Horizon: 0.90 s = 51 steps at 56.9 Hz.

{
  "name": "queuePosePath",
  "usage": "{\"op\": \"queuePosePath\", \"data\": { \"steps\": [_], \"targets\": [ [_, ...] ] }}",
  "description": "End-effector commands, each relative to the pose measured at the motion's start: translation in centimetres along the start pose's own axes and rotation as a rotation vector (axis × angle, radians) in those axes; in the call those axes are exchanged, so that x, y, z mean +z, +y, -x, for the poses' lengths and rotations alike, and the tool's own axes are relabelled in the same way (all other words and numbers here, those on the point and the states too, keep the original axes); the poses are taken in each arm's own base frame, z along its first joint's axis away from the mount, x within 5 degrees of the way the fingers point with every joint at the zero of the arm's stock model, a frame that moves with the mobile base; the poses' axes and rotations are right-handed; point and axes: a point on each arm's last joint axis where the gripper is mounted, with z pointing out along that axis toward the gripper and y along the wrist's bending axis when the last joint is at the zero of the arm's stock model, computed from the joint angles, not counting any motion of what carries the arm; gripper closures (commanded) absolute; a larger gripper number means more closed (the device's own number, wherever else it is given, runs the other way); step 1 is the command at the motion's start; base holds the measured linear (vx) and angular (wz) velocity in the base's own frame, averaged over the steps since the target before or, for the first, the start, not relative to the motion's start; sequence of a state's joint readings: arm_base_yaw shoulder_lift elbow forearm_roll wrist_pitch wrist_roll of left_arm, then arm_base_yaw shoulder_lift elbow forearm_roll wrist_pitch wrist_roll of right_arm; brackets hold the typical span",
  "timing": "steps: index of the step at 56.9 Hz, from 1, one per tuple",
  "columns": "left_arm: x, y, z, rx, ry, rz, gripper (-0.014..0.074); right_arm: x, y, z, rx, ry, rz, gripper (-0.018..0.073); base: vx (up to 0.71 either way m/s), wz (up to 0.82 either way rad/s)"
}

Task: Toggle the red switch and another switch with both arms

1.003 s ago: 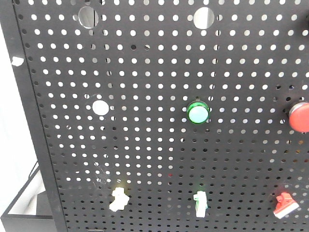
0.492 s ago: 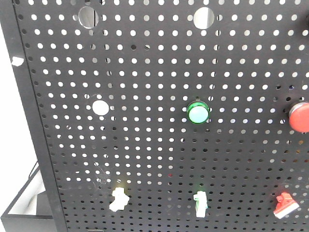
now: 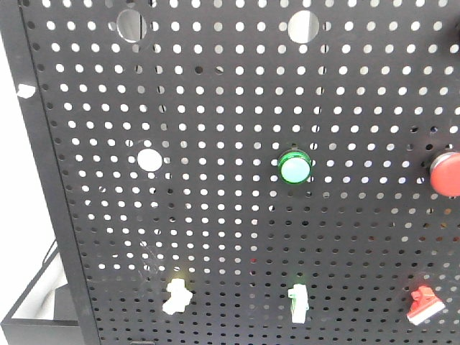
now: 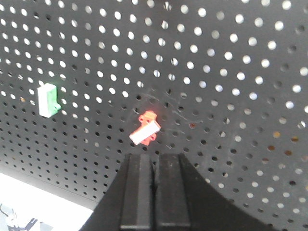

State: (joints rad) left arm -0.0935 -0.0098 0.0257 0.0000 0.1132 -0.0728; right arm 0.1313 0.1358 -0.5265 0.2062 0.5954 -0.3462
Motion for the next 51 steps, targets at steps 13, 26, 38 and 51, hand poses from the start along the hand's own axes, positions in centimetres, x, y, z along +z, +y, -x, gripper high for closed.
{"op": "queuePosePath", "data": {
  "steps": [13,26,38,51],
  "targets": [
    [-0.05,0.06,-0.25,-0.053,-0.037,0.000,0.0594,-0.20,-0.39,1.53,-0.002,-0.091,-0.034,0.0566,0.00,0.00],
    [-0.05,0.06,-0.25,-0.053,-0.036,0.000,0.0594,-0.20,-0.39,1.53,-0.002,-0.091,-0.034,0.0566,0.00,0.00],
    [-0.05,0.06,-0.25,-0.053,-0.033,0.001,0.0594,-0.20,-0.39,1.53,-0.002,-0.091,-0.034,0.0566,0.00,0.00],
    [-0.04,0.08,-0.43,-0.053,-0.014,0.004,0.0594,-0.20,-0.39,1.53,-0.002,-0.091,-0.034,0.0566,0.00,0.00]
  ]
}}
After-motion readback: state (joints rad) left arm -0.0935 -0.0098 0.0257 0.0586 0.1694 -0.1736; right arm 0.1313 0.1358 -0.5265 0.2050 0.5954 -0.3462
